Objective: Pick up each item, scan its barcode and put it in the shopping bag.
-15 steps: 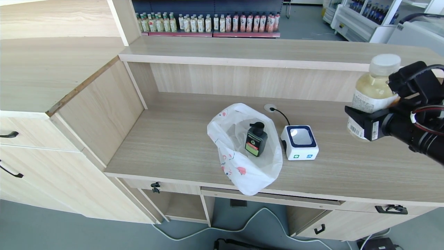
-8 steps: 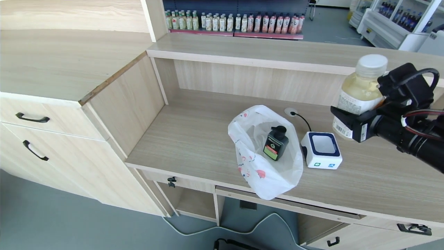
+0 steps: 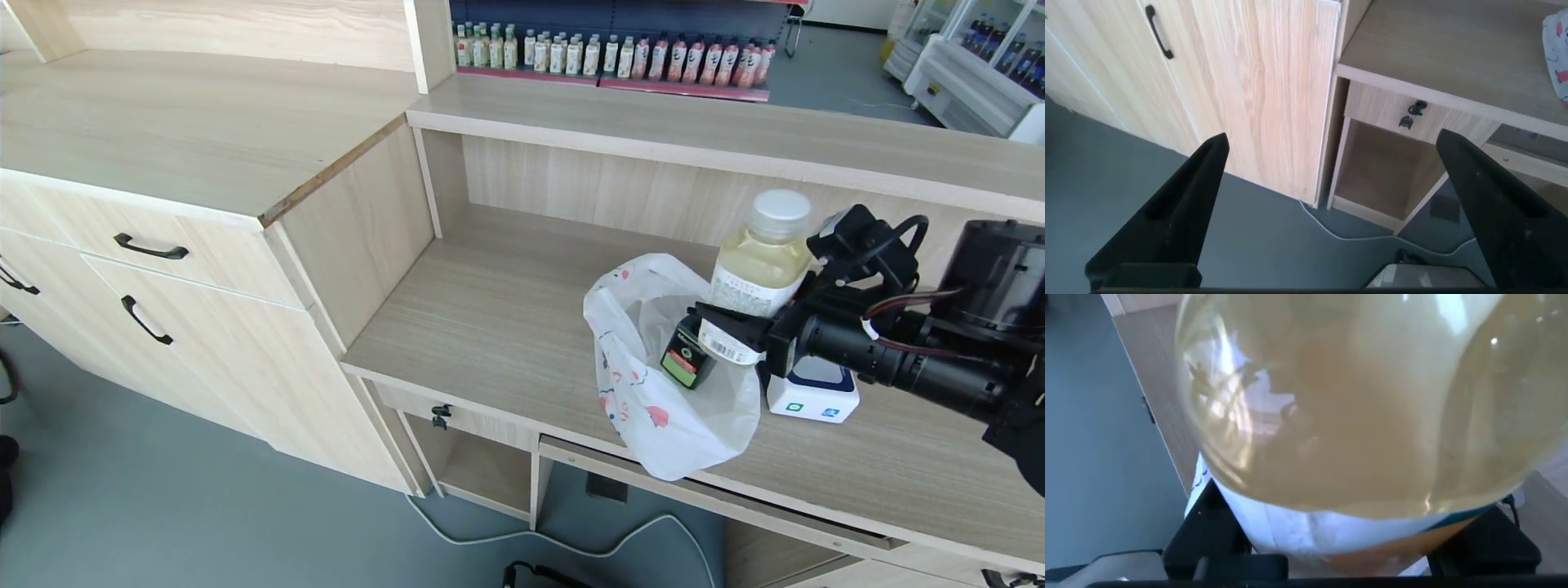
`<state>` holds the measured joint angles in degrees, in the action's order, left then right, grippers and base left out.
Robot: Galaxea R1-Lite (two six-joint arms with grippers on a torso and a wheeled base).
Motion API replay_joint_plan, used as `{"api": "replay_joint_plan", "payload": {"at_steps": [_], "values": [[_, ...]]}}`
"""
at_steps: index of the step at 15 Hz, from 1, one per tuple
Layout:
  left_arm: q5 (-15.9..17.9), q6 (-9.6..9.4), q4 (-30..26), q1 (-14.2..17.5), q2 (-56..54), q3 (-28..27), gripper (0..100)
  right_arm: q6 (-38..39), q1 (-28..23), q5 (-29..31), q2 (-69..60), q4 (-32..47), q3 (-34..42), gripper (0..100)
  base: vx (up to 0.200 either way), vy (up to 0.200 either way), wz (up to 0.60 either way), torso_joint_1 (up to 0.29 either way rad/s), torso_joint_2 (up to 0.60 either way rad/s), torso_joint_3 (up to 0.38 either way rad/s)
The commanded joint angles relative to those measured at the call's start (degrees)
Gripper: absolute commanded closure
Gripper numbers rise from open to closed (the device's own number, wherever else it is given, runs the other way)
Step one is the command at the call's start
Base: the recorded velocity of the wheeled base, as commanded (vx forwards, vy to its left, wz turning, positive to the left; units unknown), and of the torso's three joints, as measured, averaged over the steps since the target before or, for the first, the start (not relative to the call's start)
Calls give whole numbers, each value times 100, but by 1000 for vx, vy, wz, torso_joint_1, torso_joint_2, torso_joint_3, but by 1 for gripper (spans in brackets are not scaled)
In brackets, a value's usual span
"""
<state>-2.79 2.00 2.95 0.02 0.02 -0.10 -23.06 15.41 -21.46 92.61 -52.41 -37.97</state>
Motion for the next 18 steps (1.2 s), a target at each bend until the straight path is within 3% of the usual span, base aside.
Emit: {"api": "replay_joint_plan", "payload": {"at_steps": [1,14,18], "values": [[-2,2,4,6,-2,1,0,13,-12,-78,424,-59,115,100,0,0,0,0,0,0],[-2,2,4,15,-2,1,0,162,6,-579,2147,-1843,194,100,0,0,0,0,0,0],[-2,2,4,6,-2,1,0,162,50,-588,2463,-1931,194,100,0,0,0,0,0,0]]}}
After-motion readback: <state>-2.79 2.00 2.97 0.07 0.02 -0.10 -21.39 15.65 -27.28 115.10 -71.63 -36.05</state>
